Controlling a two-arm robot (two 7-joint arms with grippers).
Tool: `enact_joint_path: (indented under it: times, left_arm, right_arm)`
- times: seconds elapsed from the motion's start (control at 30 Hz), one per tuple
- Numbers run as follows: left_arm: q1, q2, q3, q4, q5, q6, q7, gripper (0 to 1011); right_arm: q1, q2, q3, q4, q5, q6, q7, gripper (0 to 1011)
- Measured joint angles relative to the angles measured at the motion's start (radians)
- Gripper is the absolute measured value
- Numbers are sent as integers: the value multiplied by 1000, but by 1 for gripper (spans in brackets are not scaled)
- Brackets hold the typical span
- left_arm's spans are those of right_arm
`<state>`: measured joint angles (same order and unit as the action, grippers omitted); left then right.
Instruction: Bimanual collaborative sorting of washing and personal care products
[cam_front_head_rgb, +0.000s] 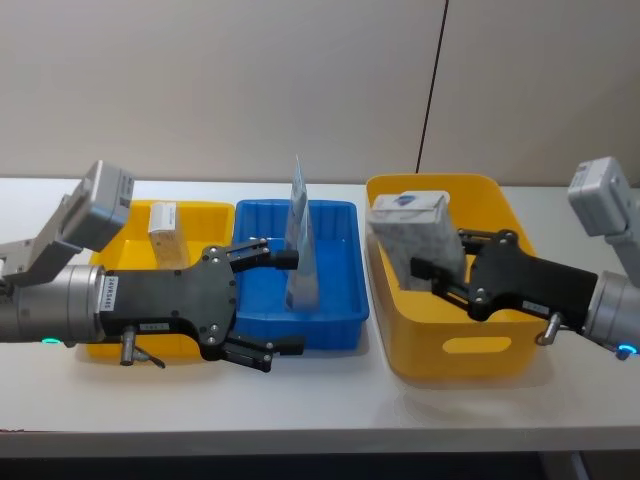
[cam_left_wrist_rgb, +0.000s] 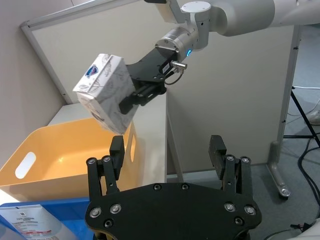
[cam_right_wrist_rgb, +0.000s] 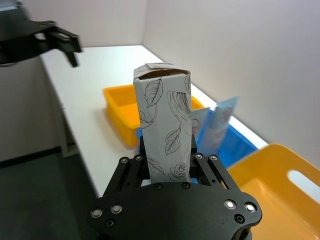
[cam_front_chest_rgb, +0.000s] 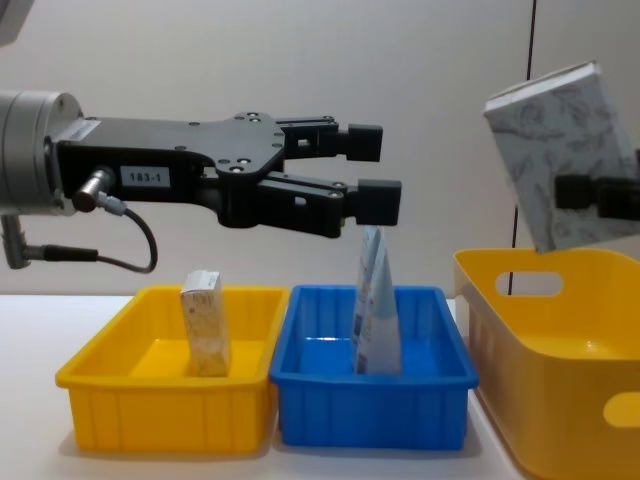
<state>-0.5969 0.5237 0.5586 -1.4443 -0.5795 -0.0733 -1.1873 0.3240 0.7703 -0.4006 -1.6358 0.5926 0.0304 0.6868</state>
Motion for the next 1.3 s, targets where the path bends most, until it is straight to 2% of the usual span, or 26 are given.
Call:
enact_joint_path:
  times: [0.23,0.5,0.53,0.87,1.3]
  left_arm:
    - [0,0,0,0,0,0,0,1001]
    - [0,0,0,0,0,0,0,1001]
    - [0,0,0,0,0,0,0,1001]
    - [0,0,0,0,0,0,0,1001]
    - [0,0,0,0,0,0,0,1001]
  right_arm:
    - [-33,-3,31,-4,-11,9,-91,357]
    - [-62,-26,58,-3,-52,27,-221,357]
    - [-62,-26,58,-3,-52,27,-221,357]
    - [-81,-65,74,10,-117,55,-370,357]
    - [-86,-142,79,40,-216,115,-578,357]
